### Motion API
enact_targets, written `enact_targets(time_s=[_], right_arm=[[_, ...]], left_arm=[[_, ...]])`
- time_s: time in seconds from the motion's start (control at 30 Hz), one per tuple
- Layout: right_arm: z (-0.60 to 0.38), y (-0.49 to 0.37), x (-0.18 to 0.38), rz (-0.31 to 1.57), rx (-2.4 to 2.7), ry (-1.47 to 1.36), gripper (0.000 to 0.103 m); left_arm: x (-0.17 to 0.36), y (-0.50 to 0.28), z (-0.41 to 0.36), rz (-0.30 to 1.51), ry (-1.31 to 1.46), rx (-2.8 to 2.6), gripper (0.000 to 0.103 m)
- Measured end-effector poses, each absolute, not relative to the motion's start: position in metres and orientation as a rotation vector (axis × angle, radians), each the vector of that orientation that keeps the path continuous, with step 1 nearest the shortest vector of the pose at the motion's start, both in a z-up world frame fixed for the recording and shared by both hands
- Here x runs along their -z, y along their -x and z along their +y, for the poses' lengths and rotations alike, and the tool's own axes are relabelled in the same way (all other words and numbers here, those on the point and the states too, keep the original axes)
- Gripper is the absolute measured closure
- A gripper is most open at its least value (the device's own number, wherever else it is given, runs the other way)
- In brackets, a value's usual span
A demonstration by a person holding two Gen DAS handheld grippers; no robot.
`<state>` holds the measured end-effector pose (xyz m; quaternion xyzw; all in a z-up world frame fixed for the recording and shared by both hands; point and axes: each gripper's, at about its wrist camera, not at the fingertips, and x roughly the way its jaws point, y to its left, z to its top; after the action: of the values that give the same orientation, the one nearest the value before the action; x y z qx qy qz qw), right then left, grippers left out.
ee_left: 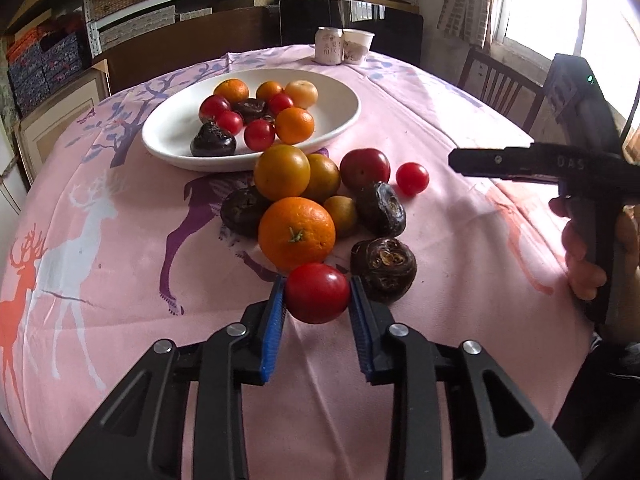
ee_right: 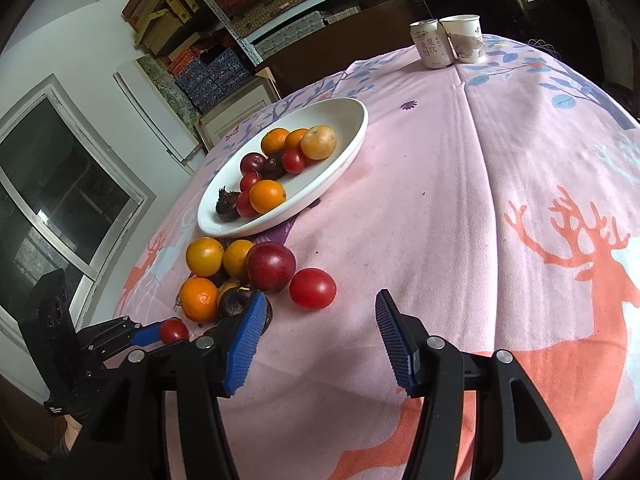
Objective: Organize fruits
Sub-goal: 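Grasp a red tomato with the left tool while the right tool grasps another red tomato, carry to plate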
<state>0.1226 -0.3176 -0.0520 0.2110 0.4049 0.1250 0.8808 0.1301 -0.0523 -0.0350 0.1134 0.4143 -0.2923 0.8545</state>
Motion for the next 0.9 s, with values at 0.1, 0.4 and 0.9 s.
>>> enact_targets(time_s=[0.1,0.4,0.9], right_arm=[[-0.302,-0.129,0.052,0.88,-0.253,-0.352,0.047],[-0.268,-0.16,0.061,0.957,-0.184,-0.192,0.067],[-0.287,-0.167,-0.006,0.803,-0.203,-0.205,0.072]], left_arm=[[0.027,-0.123,-0.036,0.843,-0.207,0.594,0.073],[0.022,-0.117,-0.01,0.843,-0.165,0.552,0.073],[-0.022,-0.176,-0.017,0.759,-0.096,0.515,0.073]])
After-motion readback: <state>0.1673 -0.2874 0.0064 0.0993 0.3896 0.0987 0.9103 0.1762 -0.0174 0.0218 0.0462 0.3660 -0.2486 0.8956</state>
